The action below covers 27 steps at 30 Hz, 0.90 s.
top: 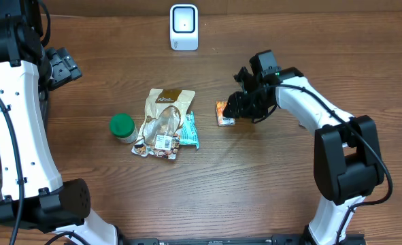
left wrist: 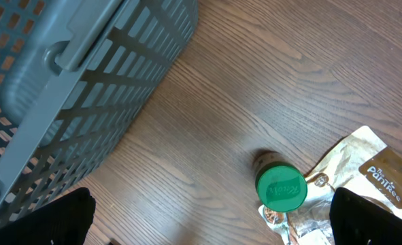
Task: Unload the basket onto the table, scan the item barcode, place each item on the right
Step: 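Lift the orange packet and set it down right of the pile, then regrasp the orange packet with the right gripper and lift it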
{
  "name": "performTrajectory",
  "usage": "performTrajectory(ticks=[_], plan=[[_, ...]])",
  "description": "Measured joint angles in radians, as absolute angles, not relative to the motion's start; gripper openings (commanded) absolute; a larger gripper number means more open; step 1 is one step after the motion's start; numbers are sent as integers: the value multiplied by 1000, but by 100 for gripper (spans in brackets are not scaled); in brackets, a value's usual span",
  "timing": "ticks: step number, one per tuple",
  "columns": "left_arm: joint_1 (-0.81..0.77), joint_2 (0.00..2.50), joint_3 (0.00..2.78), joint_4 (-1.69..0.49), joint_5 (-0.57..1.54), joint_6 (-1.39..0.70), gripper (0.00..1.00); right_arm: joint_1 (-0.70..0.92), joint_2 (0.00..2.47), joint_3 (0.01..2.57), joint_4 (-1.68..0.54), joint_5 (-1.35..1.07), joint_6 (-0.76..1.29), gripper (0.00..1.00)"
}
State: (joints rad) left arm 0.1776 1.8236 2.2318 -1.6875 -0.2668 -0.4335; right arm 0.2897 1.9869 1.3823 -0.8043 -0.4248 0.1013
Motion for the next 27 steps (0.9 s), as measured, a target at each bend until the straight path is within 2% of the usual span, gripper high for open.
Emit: performTrajectory(ticks=[5,23,25,27], plan=[[178,1824,2232,-1687,-267,-434,100,289,1990,1332,-769,-411,128,42],[178,1824,2232,-1687,-267,-434,100,302,2024,1303,-717,-411,157,36],[178,1824,2232,-1687,-267,-434,100,302,2027,1303,-715,-412,157,29],[178,1824,2232,-1687,-267,-434,100,302,2032,1303,-711,-416,159,19]])
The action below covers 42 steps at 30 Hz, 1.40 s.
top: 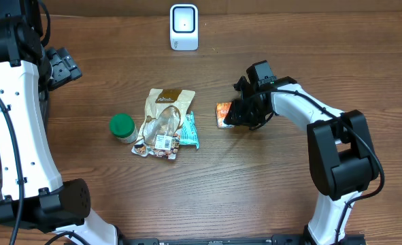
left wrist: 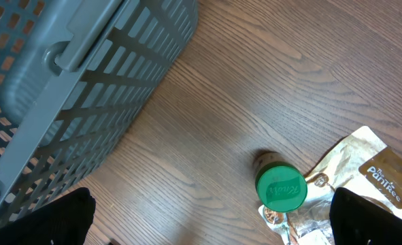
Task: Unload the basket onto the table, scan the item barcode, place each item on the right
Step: 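Regrasp the orange packet with the right gripper and lift it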
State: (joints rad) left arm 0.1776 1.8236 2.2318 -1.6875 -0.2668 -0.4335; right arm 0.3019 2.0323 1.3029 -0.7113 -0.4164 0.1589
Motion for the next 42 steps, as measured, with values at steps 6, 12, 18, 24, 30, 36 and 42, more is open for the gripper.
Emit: performTrajectory(ticks=[6,12,18,24,30,36,42], plan=[[178,1824,2232,-1687,-267,-434,100,289,2040,1305,-720,-453,165,4],[178,1824,2232,-1687,-267,-434,100,255,2040,1323,-818,-503,180,4],[178,1824,2232,-1687,-267,-434,100,215,2038,1376,-859,-736,179,4],[178,1824,2232,-1687,-267,-434,100,190,2011,1388,-740,-1143,171,4],[178,1824,2232,-1687,-267,-434,100,189,2001,1395,-603,-1442,274,4],[178,1824,2232,-1687,-267,-434,100,189,2001,1400,-424,-1520,525,4],[178,1824,2232,-1687,-267,-434,99,189,1988,1402,-301,-1536,712,4]])
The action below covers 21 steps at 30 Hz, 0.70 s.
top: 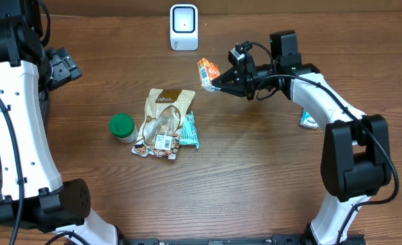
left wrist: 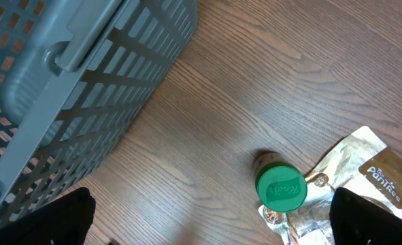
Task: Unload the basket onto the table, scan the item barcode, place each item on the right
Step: 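Regrasp the orange packet with the right gripper and lift it, then hold the orange packet up in front of the barcode scanner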
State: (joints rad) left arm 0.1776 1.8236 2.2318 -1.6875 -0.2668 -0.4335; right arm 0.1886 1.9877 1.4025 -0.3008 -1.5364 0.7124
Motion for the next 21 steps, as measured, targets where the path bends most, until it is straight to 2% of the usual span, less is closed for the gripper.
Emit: performTrajectory(ticks=[11,15,21], plan=[[178,1824,2232,-1687,-267,-434,100,202,1921,1402,-283,-1521,751,4],[178,1824,2232,-1687,-267,-434,100,253,1921,1406,-422,-1380,698,4],[178,1824,2232,-1687,-267,-434,100,363,1921,1408,-711,-1016,595,4]])
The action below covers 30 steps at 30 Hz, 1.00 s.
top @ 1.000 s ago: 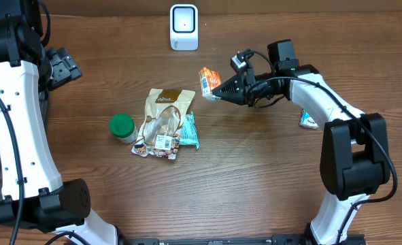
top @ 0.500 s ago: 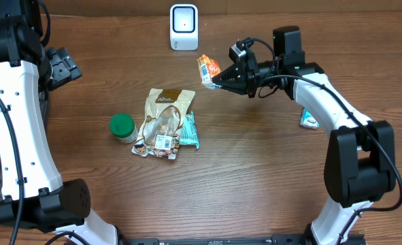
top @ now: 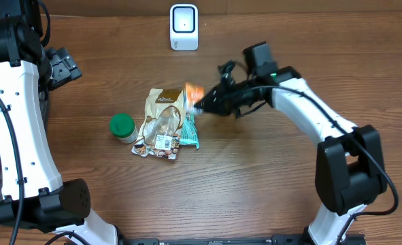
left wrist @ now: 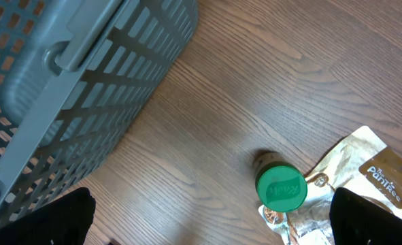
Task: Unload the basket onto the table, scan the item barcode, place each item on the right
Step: 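Hold the orange packet up in front of the barcode scanner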
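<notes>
My right gripper (top: 202,102) is shut on a small orange packet (top: 193,93), which shows blurred by the upper right corner of the brown pouch (top: 165,112), below the white scanner (top: 184,27) at the table's back edge. My left gripper (top: 63,66) is far off at the left, open with nothing between its black fingers (left wrist: 41,218); in the left wrist view it hangs high above the table.
A green-lidded jar (top: 122,126) (left wrist: 281,188) stands left of the pouch. A teal packet (top: 190,131) lies at the pouch's right side. A grey slatted basket (left wrist: 64,75) sits at the far left under the left arm.
My right gripper with the orange packet was up in front of the scanner; it is now lower and to the left, by the pouch's upper right corner. The left arm has not moved.
My right gripper was down at the orange packet lying on the table right of the pouch, and stayed there a moment later. Then it held the packet lifted in front of the scanner. Now the packet is lower, beside the pouch.
</notes>
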{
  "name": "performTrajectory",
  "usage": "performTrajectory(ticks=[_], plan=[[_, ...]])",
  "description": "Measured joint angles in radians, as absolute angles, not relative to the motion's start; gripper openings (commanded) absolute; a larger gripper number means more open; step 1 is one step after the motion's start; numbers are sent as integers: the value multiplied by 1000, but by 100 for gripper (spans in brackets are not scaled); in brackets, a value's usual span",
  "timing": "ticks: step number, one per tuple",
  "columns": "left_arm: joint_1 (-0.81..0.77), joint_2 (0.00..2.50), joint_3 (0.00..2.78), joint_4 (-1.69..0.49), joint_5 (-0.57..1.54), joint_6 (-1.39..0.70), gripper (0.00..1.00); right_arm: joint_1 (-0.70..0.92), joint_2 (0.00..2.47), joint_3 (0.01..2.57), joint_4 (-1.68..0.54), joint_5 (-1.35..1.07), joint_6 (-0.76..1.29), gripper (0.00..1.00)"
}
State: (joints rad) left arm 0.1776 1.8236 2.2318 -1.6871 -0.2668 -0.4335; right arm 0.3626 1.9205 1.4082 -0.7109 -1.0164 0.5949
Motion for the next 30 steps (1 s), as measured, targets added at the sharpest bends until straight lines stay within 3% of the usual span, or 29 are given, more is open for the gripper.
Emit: performTrajectory(ticks=[4,9,15,21,30], plan=[[178,1824,2232,-1687,-266,-434,100,400,1921,1434,-895,-780,537,4],[178,1824,2232,-1687,-267,-433,100,407,1923,1649,-1164,-471,490,4],[178,1824,2232,-1687,-267,-434,100,435,1924,1983,-1254,-116,458,4],[178,1824,2232,-1687,-267,-434,100,495,2033,2255,-1111,279,350,4],[178,1824,2232,-1687,-266,-433,100,555,2341,2275,-626,644,-4,4]])
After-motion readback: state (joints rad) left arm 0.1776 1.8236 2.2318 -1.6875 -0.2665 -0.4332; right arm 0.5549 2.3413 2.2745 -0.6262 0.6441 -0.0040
